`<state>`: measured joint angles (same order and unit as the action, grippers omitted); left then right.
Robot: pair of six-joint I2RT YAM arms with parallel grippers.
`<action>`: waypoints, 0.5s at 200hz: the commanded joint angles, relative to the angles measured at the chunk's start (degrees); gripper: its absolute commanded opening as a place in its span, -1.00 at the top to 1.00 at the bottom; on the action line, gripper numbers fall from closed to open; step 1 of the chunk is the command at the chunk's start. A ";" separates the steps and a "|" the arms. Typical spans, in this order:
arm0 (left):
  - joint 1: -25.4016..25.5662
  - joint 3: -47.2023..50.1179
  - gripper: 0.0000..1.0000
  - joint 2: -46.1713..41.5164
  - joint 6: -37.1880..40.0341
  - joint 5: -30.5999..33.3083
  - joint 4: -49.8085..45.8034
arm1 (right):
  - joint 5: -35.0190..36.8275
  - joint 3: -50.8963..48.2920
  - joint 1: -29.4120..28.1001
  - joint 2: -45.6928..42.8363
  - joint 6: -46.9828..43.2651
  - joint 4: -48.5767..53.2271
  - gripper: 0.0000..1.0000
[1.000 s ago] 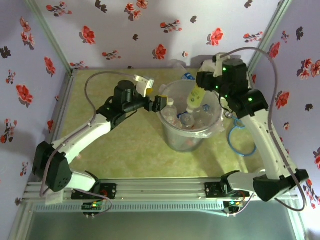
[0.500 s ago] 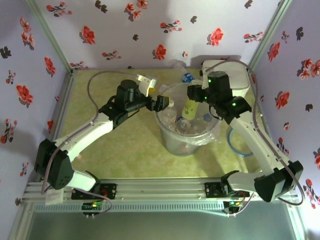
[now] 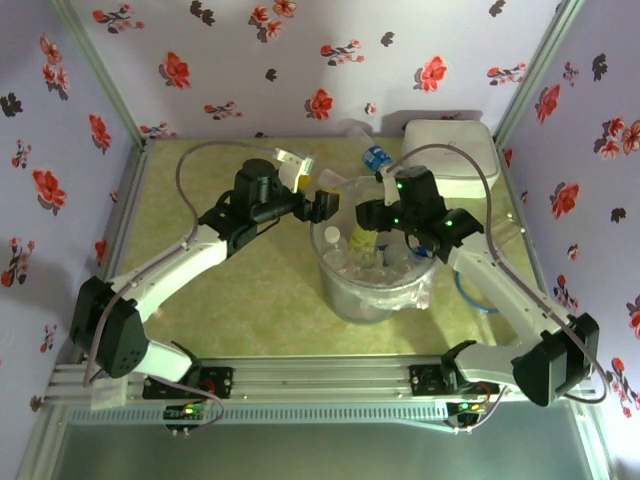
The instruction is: Put the plastic bottles in the bin
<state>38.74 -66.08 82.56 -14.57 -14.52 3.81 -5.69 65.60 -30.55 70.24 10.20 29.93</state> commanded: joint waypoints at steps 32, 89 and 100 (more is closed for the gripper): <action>0.37 -0.48 -1.00 1.73 2.62 1.50 -2.60 | -2.81 10.37 1.34 -5.58 -1.46 9.39 -0.74; 0.43 0.69 -1.00 0.59 2.76 2.18 -3.04 | -0.20 11.51 0.67 0.14 -0.64 11.72 0.27; 0.37 0.78 -1.00 0.34 2.95 2.49 -3.36 | -0.34 9.89 0.57 0.58 0.09 11.19 0.36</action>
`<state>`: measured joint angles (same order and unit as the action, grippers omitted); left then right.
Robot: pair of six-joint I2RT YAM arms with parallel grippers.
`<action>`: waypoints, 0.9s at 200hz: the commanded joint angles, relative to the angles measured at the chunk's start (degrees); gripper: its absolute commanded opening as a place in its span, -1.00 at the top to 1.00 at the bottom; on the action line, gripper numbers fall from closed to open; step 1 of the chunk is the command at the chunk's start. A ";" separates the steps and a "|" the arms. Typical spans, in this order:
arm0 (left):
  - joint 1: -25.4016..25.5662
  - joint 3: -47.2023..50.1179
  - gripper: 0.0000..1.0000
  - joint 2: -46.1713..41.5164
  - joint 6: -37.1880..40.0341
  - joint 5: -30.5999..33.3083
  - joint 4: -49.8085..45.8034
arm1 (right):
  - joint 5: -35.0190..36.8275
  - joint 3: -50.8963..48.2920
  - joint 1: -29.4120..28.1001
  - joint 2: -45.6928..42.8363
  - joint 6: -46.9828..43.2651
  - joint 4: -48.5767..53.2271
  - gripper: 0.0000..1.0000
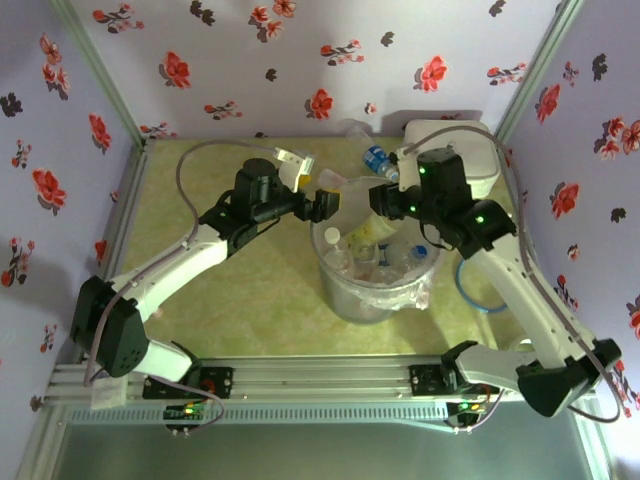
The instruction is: Put the plastic bottles in the bin
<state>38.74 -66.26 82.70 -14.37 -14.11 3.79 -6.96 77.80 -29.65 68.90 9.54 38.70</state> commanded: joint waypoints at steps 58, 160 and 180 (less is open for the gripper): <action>0.38 0.47 -1.00 0.28 2.46 2.33 -2.80 | 0.70 -7.87 -0.32 3.20 2.58 -0.26 0.36; -4.91 1.89 -1.00 -9.28 1.01 0.71 3.91 | 9.04 -8.98 5.89 -11.05 7.04 -10.04 -0.36; -8.76 2.91 -1.00 -11.42 -2.25 1.87 2.99 | 11.60 -9.58 7.12 -11.89 8.27 -9.03 -0.40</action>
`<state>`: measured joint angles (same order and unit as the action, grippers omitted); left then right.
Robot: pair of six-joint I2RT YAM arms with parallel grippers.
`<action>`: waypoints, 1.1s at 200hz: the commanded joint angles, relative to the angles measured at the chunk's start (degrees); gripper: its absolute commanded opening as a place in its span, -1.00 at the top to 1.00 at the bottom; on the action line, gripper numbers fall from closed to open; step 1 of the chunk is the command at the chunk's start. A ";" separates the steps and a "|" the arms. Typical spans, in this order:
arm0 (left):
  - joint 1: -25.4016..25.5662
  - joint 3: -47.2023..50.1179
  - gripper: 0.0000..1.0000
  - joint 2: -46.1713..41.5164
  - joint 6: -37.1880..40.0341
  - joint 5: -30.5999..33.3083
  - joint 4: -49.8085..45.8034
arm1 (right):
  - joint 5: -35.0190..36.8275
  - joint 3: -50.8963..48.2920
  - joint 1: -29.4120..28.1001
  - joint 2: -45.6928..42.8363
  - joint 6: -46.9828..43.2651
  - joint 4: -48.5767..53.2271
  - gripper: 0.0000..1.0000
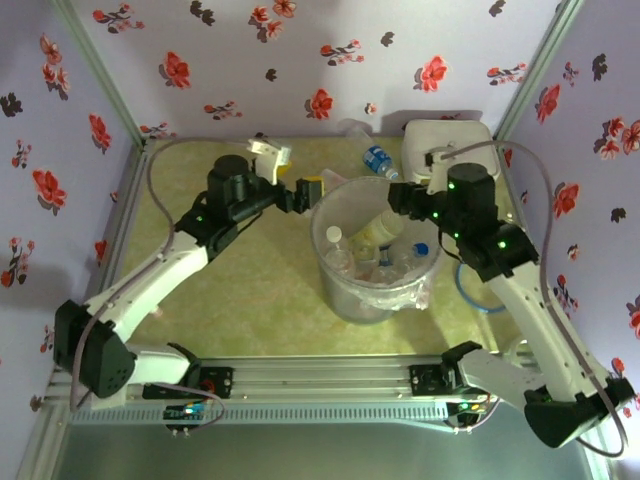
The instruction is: Put the plastic bottles in the bin
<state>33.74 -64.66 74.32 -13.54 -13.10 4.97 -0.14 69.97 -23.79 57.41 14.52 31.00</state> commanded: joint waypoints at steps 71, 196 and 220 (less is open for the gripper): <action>-13.74 -0.76 -1.00 14.53 -21.67 -7.13 -6.48 | 7.26 -1.99 1.80 1.54 6.30 -2.26 -0.47; -9.54 -27.90 -1.00 48.80 -43.62 -7.93 -4.24 | 9.14 -0.11 2.39 2.86 7.79 1.78 -0.50; -7.68 -32.36 -1.00 52.58 -44.98 -7.93 -4.79 | 9.17 -1.05 2.42 2.48 7.63 1.52 -0.50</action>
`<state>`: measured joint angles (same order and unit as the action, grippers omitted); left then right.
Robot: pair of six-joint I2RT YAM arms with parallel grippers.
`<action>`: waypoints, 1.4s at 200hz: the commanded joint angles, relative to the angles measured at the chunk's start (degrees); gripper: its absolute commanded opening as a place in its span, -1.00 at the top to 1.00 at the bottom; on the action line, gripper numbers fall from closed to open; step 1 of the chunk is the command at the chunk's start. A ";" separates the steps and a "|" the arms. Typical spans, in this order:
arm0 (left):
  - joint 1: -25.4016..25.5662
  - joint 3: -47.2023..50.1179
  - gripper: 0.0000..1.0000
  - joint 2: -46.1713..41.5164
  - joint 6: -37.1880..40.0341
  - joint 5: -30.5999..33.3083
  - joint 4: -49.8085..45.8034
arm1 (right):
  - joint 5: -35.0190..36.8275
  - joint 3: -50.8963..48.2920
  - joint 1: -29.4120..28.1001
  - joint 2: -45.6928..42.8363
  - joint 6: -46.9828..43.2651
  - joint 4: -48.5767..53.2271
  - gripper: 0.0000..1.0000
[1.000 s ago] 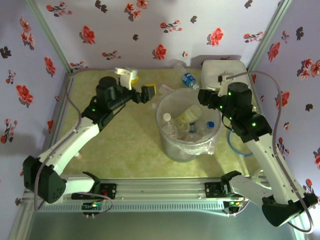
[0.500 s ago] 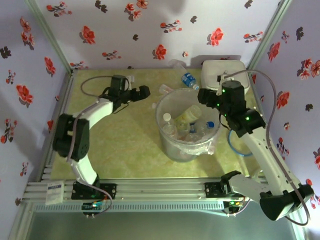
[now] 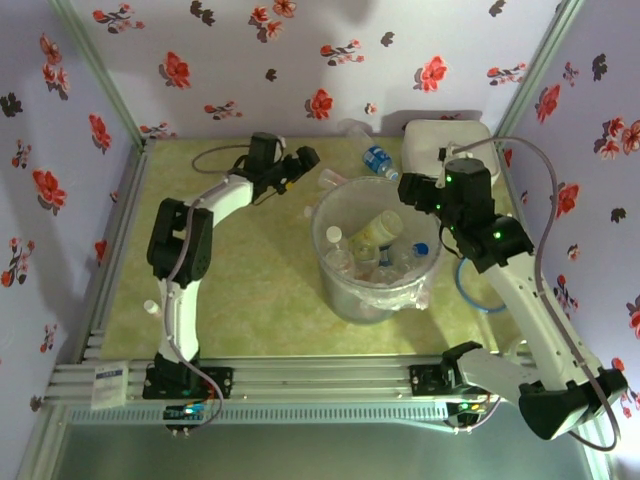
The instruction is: Put the plastic bottles in the bin
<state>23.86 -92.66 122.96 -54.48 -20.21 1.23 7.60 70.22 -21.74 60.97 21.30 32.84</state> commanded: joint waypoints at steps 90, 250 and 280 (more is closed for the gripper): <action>6.03 -23.62 -1.00 19.14 -6.14 -2.13 -9.08 | 4.22 -4.55 0.55 -5.63 -0.38 1.19 -0.51; 4.91 -29.06 -0.17 26.53 -9.64 -2.65 -5.81 | 5.32 -4.80 0.96 -6.87 -0.69 1.44 -0.54; 2.82 -25.73 -0.14 23.38 -10.37 -2.65 -2.28 | 5.61 -4.58 0.98 -7.27 -0.83 1.46 -0.54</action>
<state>28.71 -121.60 149.01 -64.25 -22.61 -3.07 11.46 65.80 -21.26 54.92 21.06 33.39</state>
